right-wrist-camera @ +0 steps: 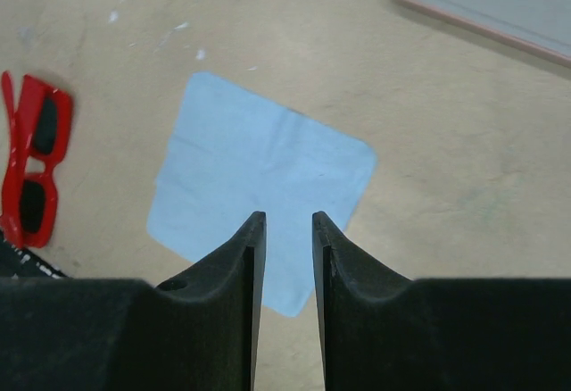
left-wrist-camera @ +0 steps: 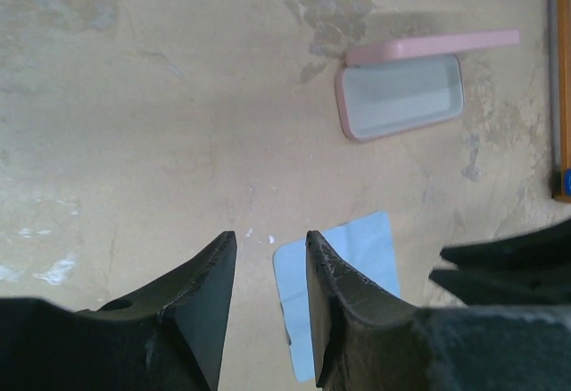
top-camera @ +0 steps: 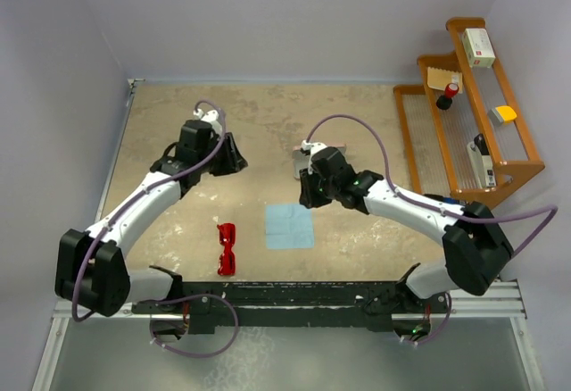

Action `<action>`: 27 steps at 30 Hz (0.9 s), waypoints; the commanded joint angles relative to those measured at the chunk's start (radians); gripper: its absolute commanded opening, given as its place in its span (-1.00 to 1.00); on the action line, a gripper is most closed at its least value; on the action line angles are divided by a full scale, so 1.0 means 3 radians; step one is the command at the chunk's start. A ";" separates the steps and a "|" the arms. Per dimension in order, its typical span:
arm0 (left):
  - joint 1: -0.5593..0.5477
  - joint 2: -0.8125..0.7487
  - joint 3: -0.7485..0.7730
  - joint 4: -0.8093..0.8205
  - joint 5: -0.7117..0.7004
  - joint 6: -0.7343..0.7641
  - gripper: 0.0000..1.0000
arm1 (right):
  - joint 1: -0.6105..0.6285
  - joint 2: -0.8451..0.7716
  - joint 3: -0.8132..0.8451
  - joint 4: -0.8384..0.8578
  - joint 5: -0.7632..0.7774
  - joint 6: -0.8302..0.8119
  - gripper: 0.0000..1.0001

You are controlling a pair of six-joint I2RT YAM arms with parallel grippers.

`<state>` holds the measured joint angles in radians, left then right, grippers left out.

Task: Organize the sunglasses
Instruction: Fold the glasses cleaning cloth at the center of the board.

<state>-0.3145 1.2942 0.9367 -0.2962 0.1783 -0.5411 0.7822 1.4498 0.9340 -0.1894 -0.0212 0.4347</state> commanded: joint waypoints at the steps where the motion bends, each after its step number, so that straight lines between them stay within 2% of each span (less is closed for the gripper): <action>1: -0.0351 -0.0027 -0.0076 0.0057 -0.0219 -0.0097 -0.30 | -0.0198 -0.0099 -0.0071 0.0068 -0.0042 -0.0076 -0.39; 13: -0.1118 0.0289 -0.0395 0.0403 -0.0600 -0.0435 -0.35 | -0.0332 0.0040 -0.0225 0.0129 -0.0127 -0.0183 -0.39; 27: -0.1237 0.0617 -0.0614 0.0838 -0.0673 -0.0503 -0.36 | -0.0400 0.0030 -0.0281 0.0160 -0.0230 -0.0242 -0.44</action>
<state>-0.6823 1.4586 0.7631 -0.1287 -0.0067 -0.6739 0.6662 1.4670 0.8482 -0.1661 -0.0662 0.3801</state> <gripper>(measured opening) 0.321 0.287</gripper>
